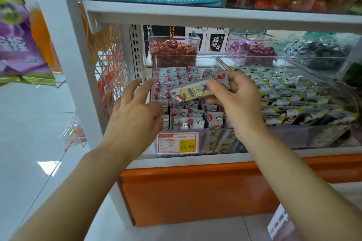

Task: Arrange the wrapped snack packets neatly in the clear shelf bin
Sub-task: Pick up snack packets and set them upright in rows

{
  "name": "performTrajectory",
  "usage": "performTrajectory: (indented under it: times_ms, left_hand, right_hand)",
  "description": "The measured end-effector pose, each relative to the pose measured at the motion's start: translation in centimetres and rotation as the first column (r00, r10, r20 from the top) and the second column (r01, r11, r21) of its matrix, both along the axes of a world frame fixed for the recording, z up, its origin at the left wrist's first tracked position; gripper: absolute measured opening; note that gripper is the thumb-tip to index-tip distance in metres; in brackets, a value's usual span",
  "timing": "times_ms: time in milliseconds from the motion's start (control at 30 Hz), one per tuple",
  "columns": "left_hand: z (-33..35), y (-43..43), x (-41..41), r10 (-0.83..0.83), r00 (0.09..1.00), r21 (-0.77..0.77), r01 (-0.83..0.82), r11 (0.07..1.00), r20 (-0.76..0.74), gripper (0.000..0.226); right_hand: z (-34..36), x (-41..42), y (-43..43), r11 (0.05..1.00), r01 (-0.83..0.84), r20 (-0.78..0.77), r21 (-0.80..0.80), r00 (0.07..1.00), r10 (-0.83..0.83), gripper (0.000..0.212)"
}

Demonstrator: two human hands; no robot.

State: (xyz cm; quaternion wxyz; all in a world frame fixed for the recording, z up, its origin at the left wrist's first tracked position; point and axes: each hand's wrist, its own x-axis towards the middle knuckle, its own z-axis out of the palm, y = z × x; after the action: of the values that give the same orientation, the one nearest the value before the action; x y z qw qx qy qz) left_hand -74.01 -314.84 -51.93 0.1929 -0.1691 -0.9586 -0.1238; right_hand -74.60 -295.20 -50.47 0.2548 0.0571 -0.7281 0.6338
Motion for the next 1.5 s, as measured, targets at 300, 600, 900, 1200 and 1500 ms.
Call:
performTrajectory:
  times_ms: [300,600,900,1200,1500]
  left_hand:
    - [0.3,-0.6,0.2,-0.077,0.997,0.146,0.076,0.986,0.004,0.007]
    - [2.5,-2.7,-0.5,-0.085,0.995,0.297,0.063,0.953,0.06,0.023]
    - [2.3,-2.4,-0.5,-0.071,0.991,0.275,0.037,0.961,0.112,0.036]
    - [2.2,-2.1,-0.7,-0.054,0.999,0.325,0.049,0.945,0.007,0.038]
    - [2.4,0.1,0.2,-0.066,0.987,0.496,0.13,0.859,-0.144,0.031]
  right_hand:
    - [0.5,-2.0,-4.2,0.77,0.011,-0.076,0.638,0.996,0.048,0.032]
    - [-0.2,-3.6,-5.0,0.384,-0.213,0.144,0.898,0.969,0.2,0.018]
    - [1.2,-6.5,-5.5,0.455,-0.136,0.089,0.88,0.988,0.122,0.014]
    - [2.1,-5.2,-5.4,0.844,-0.056,-0.072,0.533,0.991,0.111,0.01]
    - [1.8,0.8,-0.7,0.995,0.045,-0.069,-0.087,0.996,-0.051,0.009]
